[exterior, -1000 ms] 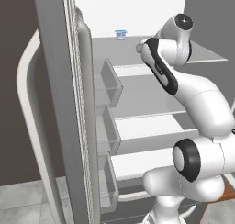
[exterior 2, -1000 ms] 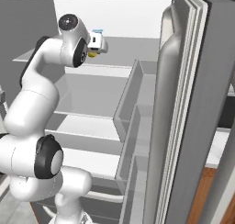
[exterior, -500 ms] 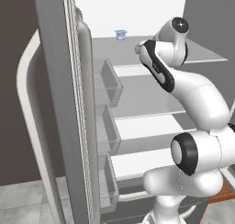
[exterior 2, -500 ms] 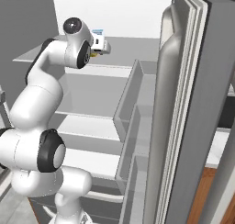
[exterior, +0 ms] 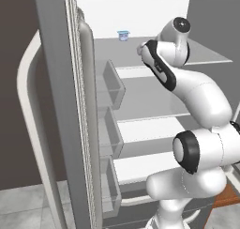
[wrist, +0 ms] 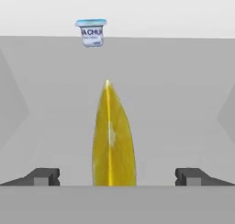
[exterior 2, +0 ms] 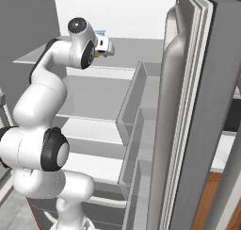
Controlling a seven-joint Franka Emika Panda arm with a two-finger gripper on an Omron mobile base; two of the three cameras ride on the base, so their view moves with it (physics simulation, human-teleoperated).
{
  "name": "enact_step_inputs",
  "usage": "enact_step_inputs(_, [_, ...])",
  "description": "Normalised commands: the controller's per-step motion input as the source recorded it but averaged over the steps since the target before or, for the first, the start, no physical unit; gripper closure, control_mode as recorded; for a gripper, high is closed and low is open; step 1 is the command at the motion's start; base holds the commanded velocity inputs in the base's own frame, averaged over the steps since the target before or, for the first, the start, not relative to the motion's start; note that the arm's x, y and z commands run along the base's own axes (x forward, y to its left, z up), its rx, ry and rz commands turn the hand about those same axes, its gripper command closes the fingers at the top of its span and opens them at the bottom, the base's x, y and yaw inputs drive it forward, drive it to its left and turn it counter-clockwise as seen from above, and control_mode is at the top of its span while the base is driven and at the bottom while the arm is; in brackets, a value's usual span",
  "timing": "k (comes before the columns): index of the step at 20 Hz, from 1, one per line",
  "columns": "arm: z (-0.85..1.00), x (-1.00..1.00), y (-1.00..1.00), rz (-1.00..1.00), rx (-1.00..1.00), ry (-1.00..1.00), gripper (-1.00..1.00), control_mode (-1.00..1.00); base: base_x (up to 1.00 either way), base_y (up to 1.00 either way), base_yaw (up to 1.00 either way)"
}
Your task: Take the lemon wedge from the fridge and place it on the plate with fish on the dining counter.
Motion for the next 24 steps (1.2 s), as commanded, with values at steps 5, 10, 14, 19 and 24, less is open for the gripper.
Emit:
enact_step_inputs(5, [-0.16,-0.04,0.00,0.00,0.00,0.04,1.00,-1.00,0.00,0.00,0.00])
enact_step_inputs(10, [0.00,0.00,0.00,0.00,0.00,0.01,1.00,-1.00,0.00,0.00,0.00])
enact_step_inputs(14, [0.00,0.00,0.00,0.00,0.00,0.00,1.00,-1.00,0.00,0.00,0.00])
enact_step_inputs(19, [0.00,-0.10,0.00,0.00,0.00,0.00,1.00,-1.00,0.00,0.00,0.00])
enact_step_inputs(24, [0.06,-0.90,0.02,0.00,0.00,-0.15,1.00,-1.00,0.00,0.00,0.00])
